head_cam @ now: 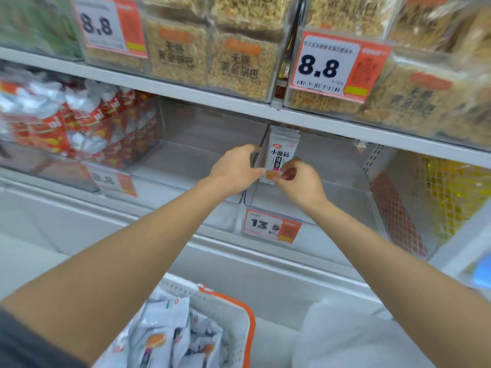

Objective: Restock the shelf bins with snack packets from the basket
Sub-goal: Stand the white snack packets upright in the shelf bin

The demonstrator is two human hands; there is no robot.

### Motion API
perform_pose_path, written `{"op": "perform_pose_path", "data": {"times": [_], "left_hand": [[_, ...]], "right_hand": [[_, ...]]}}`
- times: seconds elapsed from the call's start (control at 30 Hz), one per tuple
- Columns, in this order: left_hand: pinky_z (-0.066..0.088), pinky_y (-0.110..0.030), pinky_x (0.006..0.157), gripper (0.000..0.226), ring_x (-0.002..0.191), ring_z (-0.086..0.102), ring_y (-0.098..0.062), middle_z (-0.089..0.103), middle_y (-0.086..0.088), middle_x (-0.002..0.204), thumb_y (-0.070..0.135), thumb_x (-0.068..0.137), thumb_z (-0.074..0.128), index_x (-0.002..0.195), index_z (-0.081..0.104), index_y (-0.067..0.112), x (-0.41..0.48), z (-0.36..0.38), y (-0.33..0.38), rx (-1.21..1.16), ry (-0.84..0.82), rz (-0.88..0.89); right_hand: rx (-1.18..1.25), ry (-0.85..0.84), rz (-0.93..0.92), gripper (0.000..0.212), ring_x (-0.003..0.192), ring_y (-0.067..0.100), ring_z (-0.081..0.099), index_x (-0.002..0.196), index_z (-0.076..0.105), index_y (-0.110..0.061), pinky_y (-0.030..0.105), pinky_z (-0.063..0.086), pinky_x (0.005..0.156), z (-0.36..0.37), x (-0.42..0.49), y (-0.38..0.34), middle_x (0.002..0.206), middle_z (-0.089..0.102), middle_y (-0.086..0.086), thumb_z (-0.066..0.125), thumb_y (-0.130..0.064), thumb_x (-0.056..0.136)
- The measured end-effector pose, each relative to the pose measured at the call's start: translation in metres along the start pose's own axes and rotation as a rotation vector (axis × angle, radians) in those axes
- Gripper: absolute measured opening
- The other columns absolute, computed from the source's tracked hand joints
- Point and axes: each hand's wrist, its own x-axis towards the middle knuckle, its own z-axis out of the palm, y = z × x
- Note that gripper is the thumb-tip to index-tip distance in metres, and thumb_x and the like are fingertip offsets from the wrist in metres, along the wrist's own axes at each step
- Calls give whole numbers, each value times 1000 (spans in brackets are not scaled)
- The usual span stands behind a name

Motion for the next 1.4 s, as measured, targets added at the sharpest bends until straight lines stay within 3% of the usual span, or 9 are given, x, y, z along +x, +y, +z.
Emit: {"op": "perform_pose_path", "data": {"times": [0.23,0.47,0.8,0.9,0.97,1.13,1.27,1.33,1.4], "left_hand": [[44,-33,75,48,84,54,-21,53,5,83,38,84,71,126,51,24,-103,-9,-25,79,27,-10],[40,-25,71,37,81,60,-19,58,6,77,32,82,73,113,60,20,-186,24,-97,106,-313,-169],[38,-26,84,39,118,49,-17,53,2,131,35,92,58,127,52,22,-216,51,-145,425,-744,-208],[42,-30,92,42,123,48,-21,52,-2,134,34,92,58,132,52,20,-222,53,-152,485,-820,-228],[43,-31,94,42,122,49,-21,52,-1,134,35,92,58,131,52,21,-222,52,-155,487,-825,-236],[45,-31,92,39,114,52,-20,55,-1,127,37,90,60,126,54,22,-220,51,-159,476,-820,-242],[44,-24,65,42,86,58,-14,58,-1,120,27,89,62,128,51,20,-218,44,-161,429,-833,-266],[45,-23,65,61,98,57,-16,53,-4,132,18,88,63,143,37,21,-216,40,-159,377,-856,-293],[45,-26,91,84,132,42,-21,30,-6,153,6,87,62,153,14,22,-216,35,-156,296,-831,-260]], "right_hand": [[5,20,-218,18,84,23,63,83,65,-12,33,50,82,8,-87,-18,92,70,5,60,4,75],[-98,2,-495,20,96,23,56,84,65,-9,32,41,93,52,-153,2,91,64,5,57,6,75],[-597,-1064,-240,31,112,26,57,116,64,-17,31,45,90,143,-226,69,119,63,6,56,-12,86],[-769,-1212,-297,22,112,30,56,100,62,-11,36,40,93,162,-261,81,110,63,8,57,-30,90],[-868,-1225,-299,29,109,30,56,99,59,-10,39,33,98,176,-279,87,107,62,10,54,-39,94],[-770,-1099,-227,30,108,33,59,120,50,-6,34,39,91,186,-286,86,115,63,14,51,-2,90],[-418,-923,46,10,102,30,59,99,53,-14,31,44,78,168,-240,50,112,63,14,48,-11,91],[-365,-866,18,19,96,28,59,100,60,-7,32,46,78,146,-210,24,109,65,13,42,-13,95],[-327,-875,-64,18,91,27,57,103,57,-7,34,44,76,113,-189,-1,99,64,10,41,-11,96]]}}
